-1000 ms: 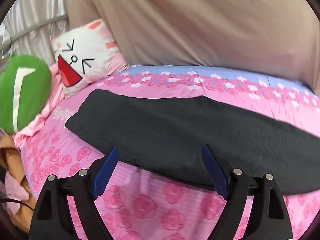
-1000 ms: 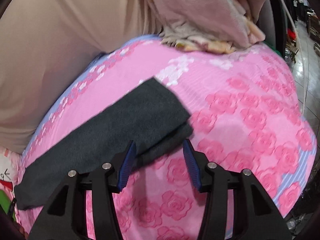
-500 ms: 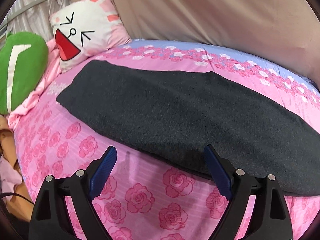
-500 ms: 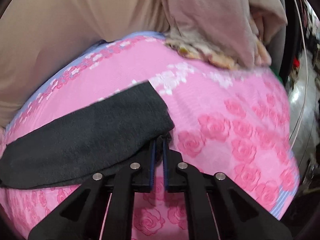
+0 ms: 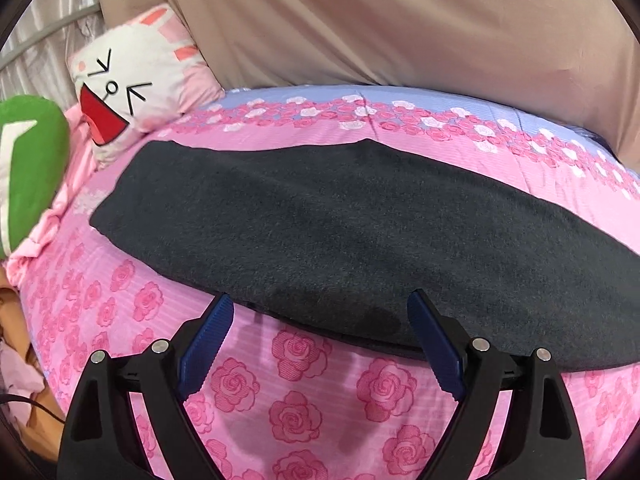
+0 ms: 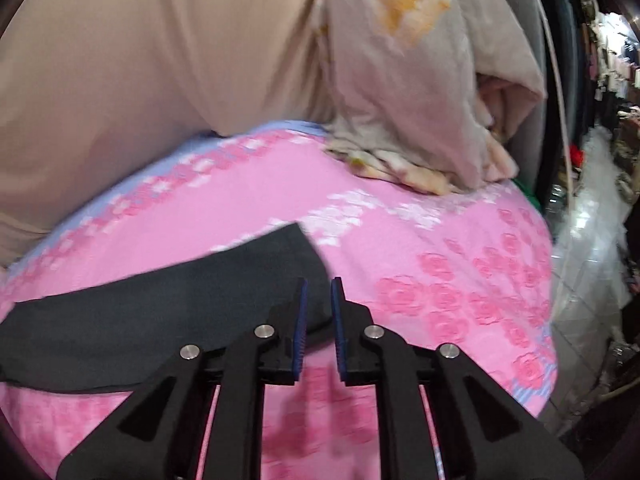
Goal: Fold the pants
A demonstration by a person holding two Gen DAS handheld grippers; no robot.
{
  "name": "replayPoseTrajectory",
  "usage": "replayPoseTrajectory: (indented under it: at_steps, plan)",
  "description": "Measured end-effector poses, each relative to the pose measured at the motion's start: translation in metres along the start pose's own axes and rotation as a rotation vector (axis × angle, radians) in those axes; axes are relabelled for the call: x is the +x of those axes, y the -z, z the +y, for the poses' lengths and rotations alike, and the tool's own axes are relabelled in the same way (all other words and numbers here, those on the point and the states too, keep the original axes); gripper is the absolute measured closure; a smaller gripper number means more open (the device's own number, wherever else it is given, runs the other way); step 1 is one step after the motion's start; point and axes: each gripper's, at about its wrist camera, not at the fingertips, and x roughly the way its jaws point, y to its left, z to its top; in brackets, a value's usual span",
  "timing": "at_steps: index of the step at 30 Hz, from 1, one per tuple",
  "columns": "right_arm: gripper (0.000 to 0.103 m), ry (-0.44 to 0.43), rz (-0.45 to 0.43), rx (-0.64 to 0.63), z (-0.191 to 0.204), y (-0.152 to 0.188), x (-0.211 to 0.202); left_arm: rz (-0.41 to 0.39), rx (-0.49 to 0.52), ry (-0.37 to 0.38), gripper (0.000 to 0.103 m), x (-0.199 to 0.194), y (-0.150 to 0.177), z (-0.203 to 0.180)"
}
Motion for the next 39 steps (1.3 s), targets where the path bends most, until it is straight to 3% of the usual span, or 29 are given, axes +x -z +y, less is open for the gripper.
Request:
replayPoseTrajectory:
  at_steps: [3, 5, 6, 8, 13, 15, 18, 20, 25, 28, 31, 36, 38, 39]
  plan:
    - [0.094, -0.064, 0.104, -0.061, 0.025, 0.017, 0.025, 0.028, -0.035, -0.049, 0.017, 0.013, -0.005, 0.009]
    - [0.095, 0.002, 0.205, -0.11, 0.035, 0.035, 0.05, 0.095, -0.041, -0.122, 0.017, 0.031, -0.006, 0.022]
    - [0.095, 0.023, 0.171, -0.129, 0.041, 0.037, 0.045, 0.135, -0.04, -0.134, 0.016, 0.039, -0.005, 0.029]
    - [0.095, -0.045, 0.147, -0.114, 0.058, 0.036, 0.027, 0.155, -0.09, -0.046, 0.016, 0.037, -0.004, 0.05]
    - [0.094, -0.224, 0.072, -0.248, 0.147, 0.036, -0.005, 0.059, -0.172, -0.007, 0.016, 0.013, -0.027, 0.073]
    - [0.094, -0.303, 0.088, -0.268, 0.179, 0.043, -0.003, 0.065, -0.142, -0.027, 0.016, 0.022, -0.036, 0.064]
    - [0.092, -0.397, 0.158, -0.309, 0.227, 0.064, 0.011, 0.201, -0.035, -0.091, 0.016, 0.061, -0.024, 0.051]
    - [0.092, -0.441, 0.181, -0.347, 0.252, 0.077, 0.01, 0.163, -0.049, -0.077, 0.015, 0.056, -0.016, 0.059]
    - [0.092, -0.604, 0.211, -0.414, 0.329, 0.099, 0.004, 0.169, -0.052, -0.037, 0.014, 0.052, -0.009, 0.067]
    - [0.093, -0.574, 0.318, -0.549, 0.378, 0.135, 0.021, 0.178, -0.056, -0.021, 0.015, 0.05, -0.01, 0.068]
    - [0.092, -0.536, 0.267, -0.649, 0.387, 0.144, 0.004, 0.161, -0.07, 0.037, 0.02, 0.032, -0.013, 0.076]
    - [0.092, -0.616, 0.251, -0.546, 0.39, 0.125, 0.003, 0.093, -0.031, 0.082, 0.018, 0.017, -0.027, 0.049]
    - [0.092, -0.613, 0.343, -0.575, 0.409, 0.141, 0.019, 0.13, -0.006, 0.043, 0.018, 0.036, -0.028, 0.034]
    - [0.092, -0.606, 0.345, -0.587, 0.409, 0.148, 0.019, 0.172, 0.011, 0.002, 0.018, 0.05, -0.024, 0.03]
